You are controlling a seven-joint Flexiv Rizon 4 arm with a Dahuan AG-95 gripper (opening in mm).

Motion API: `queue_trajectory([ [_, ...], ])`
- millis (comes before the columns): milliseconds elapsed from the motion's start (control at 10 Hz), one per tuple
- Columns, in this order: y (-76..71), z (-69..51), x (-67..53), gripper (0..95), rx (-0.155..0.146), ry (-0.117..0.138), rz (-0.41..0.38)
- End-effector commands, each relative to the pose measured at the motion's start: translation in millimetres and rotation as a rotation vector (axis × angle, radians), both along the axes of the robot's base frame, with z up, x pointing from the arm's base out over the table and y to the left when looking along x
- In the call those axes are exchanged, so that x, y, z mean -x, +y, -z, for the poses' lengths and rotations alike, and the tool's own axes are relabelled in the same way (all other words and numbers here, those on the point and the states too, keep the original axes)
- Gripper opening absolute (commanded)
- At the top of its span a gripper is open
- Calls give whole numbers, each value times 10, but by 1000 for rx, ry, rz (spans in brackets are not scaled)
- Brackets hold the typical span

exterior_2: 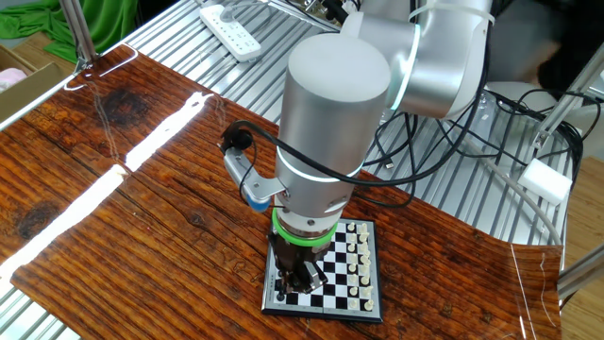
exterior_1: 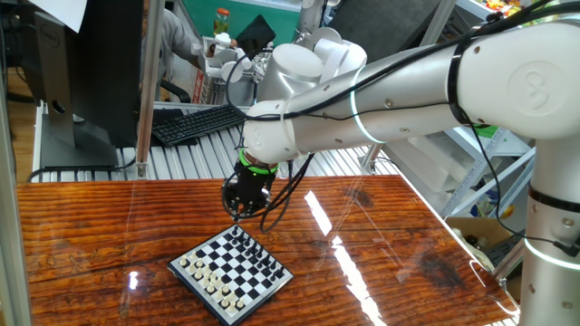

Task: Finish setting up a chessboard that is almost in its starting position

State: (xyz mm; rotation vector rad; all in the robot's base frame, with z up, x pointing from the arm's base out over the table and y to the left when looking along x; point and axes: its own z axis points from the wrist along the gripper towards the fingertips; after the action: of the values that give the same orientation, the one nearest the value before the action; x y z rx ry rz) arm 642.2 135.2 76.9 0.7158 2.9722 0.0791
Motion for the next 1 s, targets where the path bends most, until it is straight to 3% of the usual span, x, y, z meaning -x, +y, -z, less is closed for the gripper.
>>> queue_trajectory([
  [100,0,1,-8,0,1,0,-1],
  [1000,1,-1,-10,0,20,14,-5],
])
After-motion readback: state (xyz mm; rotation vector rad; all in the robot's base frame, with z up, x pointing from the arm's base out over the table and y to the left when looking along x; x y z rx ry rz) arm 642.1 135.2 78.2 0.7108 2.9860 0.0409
